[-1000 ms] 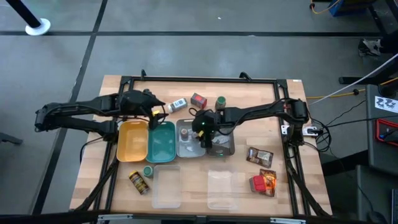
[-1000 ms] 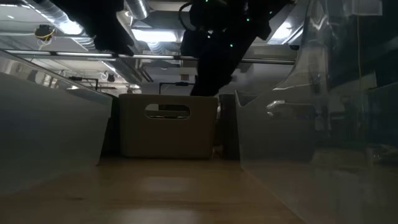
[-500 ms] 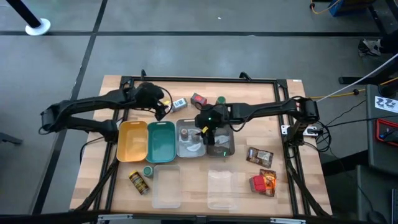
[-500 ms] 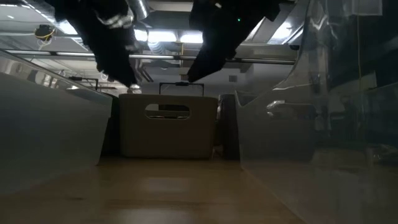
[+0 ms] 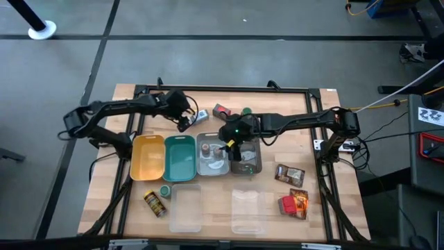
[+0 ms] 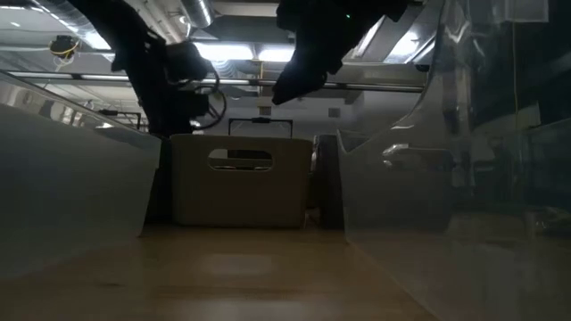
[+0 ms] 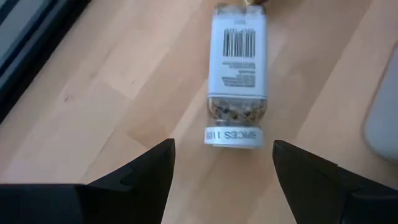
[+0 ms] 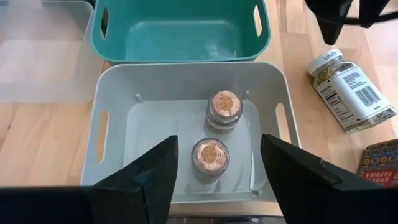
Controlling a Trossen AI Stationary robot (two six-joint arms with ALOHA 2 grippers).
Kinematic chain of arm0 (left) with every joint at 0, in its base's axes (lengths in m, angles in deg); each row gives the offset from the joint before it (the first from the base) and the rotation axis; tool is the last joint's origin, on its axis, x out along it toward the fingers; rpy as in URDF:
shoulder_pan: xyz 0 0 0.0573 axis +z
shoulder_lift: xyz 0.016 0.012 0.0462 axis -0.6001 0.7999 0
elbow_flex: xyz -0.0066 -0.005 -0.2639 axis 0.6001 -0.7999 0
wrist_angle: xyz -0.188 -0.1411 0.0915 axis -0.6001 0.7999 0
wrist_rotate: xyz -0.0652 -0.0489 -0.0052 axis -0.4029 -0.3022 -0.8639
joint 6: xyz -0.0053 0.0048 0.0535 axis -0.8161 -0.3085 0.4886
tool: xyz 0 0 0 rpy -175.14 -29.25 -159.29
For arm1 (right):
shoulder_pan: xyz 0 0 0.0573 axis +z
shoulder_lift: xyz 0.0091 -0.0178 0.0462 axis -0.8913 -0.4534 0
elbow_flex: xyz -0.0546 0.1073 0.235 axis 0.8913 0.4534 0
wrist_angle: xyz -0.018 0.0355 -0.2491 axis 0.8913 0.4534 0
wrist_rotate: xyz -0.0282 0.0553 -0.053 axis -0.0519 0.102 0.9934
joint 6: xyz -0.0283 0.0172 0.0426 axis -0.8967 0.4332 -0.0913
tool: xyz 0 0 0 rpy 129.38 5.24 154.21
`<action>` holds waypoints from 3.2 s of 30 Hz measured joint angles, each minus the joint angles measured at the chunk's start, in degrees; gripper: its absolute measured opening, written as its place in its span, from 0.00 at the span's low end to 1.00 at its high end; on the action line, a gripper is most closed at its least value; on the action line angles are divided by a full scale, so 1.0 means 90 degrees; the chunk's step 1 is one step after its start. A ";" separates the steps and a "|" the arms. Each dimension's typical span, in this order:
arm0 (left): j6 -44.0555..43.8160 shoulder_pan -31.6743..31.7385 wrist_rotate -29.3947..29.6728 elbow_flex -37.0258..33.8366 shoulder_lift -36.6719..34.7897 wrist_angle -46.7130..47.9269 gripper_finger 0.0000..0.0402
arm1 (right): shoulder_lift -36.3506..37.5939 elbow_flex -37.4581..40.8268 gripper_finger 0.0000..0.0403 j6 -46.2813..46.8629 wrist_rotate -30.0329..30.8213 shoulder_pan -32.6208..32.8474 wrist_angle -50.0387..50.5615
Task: Sort spices by type
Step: Put the white seasoning bottle into the transparent black bin
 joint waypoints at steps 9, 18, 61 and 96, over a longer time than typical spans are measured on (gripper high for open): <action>0.0204 0.0059 -0.0249 0.0002 0.0624 -0.0212 0.64 | 0.0000 0.0000 0.57 0.0000 0.0000 0.0000 0.0224; 0.0323 0.0060 -0.0249 0.0002 0.1187 -0.0694 0.64 | 0.0000 0.0000 0.57 0.0000 0.0000 0.0000 0.0249; 0.0621 0.0040 -0.0215 0.1370 0.0627 0.1370 0.48 | 0.0012 0.0002 0.57 -0.0002 0.0787 0.0000 0.0491; -0.0368 -0.2303 -0.0900 0.3315 0.0627 0.2965 0.48 | 0.0675 0.0007 0.57 -0.0674 0.2231 0.0005 0.0900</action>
